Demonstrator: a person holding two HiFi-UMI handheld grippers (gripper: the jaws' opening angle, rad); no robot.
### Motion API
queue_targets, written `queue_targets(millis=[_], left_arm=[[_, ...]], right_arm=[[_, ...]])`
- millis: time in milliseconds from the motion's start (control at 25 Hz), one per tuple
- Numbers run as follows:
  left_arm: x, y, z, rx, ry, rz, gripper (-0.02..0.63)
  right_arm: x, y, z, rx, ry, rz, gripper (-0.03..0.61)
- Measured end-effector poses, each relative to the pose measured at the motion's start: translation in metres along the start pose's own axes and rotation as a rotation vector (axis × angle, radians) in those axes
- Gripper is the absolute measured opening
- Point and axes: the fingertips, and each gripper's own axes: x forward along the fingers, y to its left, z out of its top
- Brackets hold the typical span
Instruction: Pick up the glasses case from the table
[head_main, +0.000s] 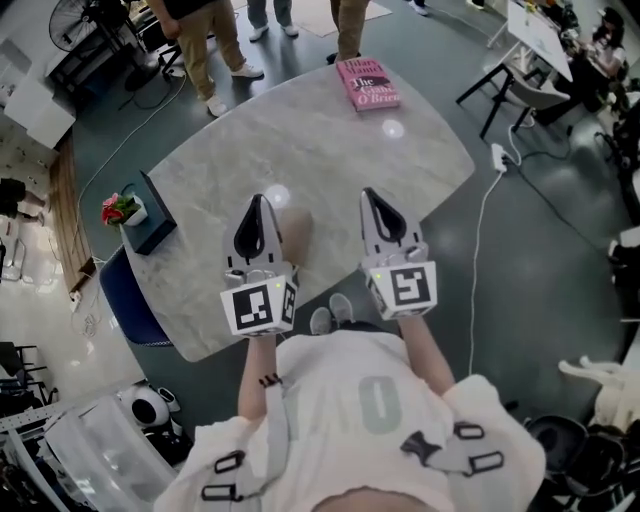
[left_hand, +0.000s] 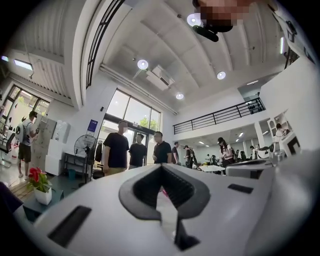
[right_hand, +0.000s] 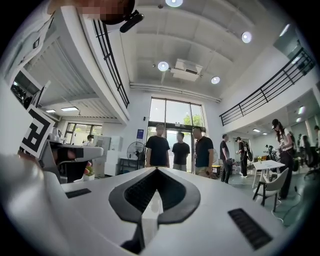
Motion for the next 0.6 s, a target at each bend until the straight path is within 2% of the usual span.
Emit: queue_targets(millis=[320, 480, 520, 600], left_arm=[[0.002, 0.007, 0.002, 0.022, -0.002, 0.040, 0.003], [0.007, 0.013, 0.005, -0.005, -0.012, 0.052, 0.005], [0.008, 0.013, 0.005, -0.011, -0.011, 0.048, 0.013], [0.010, 0.011, 0.002, -0.027, -0.003, 0.028, 0.092]], right_arm=[[0.008, -0.001, -0.010, 0.008, 0.010, 0.032, 0.002], [0.011, -0.004, -0.009, 0.019, 0.010, 0.034, 0.002], [0.011, -0.006, -0.009, 0.021, 0.009, 0.034, 0.002], [0.013, -0.008, -0.009, 0.022, 0.009, 0.035, 0.002]])
